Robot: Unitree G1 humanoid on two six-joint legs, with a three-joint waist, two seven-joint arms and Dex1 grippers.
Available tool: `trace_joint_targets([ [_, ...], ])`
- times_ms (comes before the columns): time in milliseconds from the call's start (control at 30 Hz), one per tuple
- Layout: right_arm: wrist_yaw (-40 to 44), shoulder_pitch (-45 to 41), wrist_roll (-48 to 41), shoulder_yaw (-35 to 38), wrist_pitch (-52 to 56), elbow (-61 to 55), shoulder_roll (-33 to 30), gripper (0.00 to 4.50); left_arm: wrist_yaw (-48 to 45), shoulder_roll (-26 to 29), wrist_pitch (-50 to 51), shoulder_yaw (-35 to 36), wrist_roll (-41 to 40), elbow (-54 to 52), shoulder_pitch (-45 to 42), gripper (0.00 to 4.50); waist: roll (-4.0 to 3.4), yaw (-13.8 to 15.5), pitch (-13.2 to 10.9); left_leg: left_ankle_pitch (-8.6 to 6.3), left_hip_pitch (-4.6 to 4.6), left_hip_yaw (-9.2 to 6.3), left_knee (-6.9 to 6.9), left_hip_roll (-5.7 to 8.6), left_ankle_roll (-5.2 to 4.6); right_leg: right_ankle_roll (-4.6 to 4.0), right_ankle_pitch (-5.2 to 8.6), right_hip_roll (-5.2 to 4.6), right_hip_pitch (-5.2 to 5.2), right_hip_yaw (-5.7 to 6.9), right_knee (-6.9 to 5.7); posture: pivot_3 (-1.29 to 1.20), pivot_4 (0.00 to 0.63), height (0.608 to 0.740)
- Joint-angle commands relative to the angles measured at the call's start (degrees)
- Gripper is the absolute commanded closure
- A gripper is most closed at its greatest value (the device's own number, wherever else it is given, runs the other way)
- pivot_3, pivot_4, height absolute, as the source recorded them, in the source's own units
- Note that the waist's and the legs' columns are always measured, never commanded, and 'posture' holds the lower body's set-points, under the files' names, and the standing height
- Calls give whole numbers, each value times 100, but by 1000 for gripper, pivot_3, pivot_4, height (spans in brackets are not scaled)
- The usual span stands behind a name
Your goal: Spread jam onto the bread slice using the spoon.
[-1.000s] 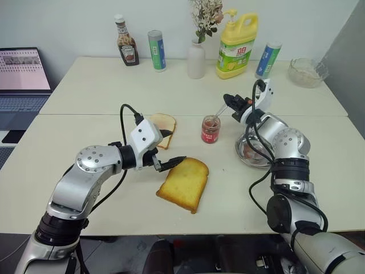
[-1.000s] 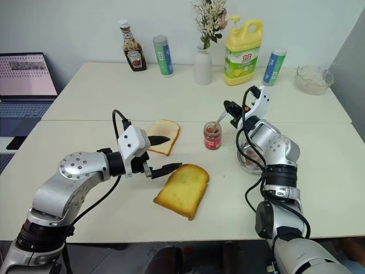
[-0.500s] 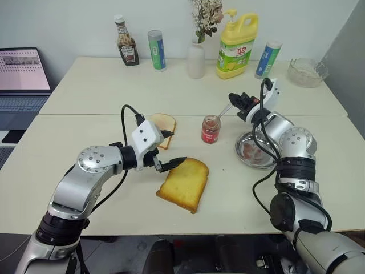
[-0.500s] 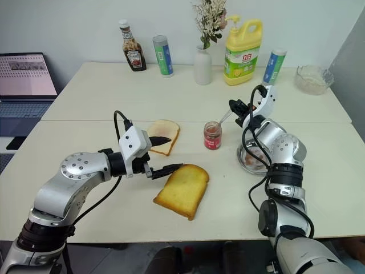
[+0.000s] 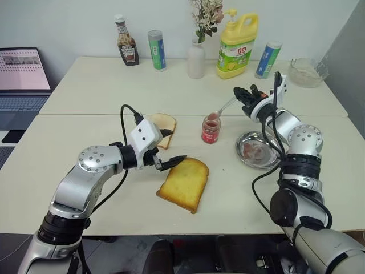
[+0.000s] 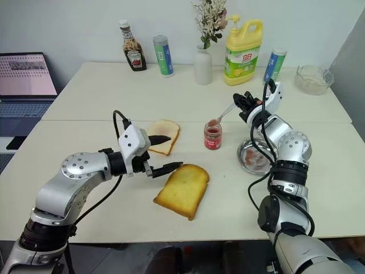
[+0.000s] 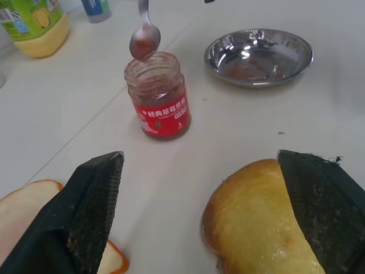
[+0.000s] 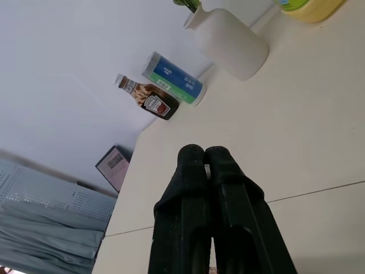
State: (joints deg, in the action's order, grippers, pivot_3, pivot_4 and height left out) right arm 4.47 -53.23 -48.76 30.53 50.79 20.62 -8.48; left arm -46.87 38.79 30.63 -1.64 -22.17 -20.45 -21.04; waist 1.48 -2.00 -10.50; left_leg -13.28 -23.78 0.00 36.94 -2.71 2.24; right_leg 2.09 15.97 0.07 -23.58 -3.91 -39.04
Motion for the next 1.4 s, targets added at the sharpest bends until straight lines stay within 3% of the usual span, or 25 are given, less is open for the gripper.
trace_joint_targets([
  [33,-26,-88,-219,96,-20,-129,-42,4458,-10,-51,-51,352,-271,-107,6,0,0,0,0,0,0,0,0,0,0,0,0,0,0,0,0,0,150,740],
  [233,-19,-66,-499,120,125,-433,-43,4458,-141,68,7,572,-549,-184,145,0,0,-5,0,0,-1,1,0,0,0,0,0,0,0,0,0,0,150,740],
  [500,-446,63,-1779,8,1062,-1802,58,4458,-609,622,-327,1110,-598,-393,981,0,-1,-28,-1,0,-6,0,-5,-3,0,0,0,1,-10,1,0,0,150,740],
  [667,-504,321,-2202,-420,1407,-2584,-33,4458,-746,683,-452,1351,-709,-951,1769,0,-1,-43,-1,-1,-8,1,-6,-4,-1,0,0,-1,-11,-1,1,0,150,740],
  [833,-273,1294,-2060,-1502,1437,-3802,95,4458,-638,442,-923,1655,-614,-1297,2720,0,-2,-75,3,-1,-9,2,-11,-7,-2,-1,2,-2,-14,-4,3,0,150,740],
  [1033,476,2248,-980,-2864,621,-4387,102,4458,-868,477,-1485,1671,-391,-1349,3573,0,-1,-97,4,-1,-8,6,-7,-6,-2,-1,2,-1,-16,-7,2,0,150,740],
  [1233,1587,2707,638,-4170,-701,-4309,-343,4458,-854,448,-1666,1505,-265,-1217,3479,0,4,-88,6,0,-4,4,3,-5,-1,0,3,0,-11,-3,2,0,150,740],
  [1400,2123,2790,1276,-4515,-1320,-4375,-564,4458,-853,414,-1750,1338,-178,-1115,3369,0,4,-96,7,0,-4,5,2,-6,-1,0,3,2,-13,-4,2,0,150,740],
])
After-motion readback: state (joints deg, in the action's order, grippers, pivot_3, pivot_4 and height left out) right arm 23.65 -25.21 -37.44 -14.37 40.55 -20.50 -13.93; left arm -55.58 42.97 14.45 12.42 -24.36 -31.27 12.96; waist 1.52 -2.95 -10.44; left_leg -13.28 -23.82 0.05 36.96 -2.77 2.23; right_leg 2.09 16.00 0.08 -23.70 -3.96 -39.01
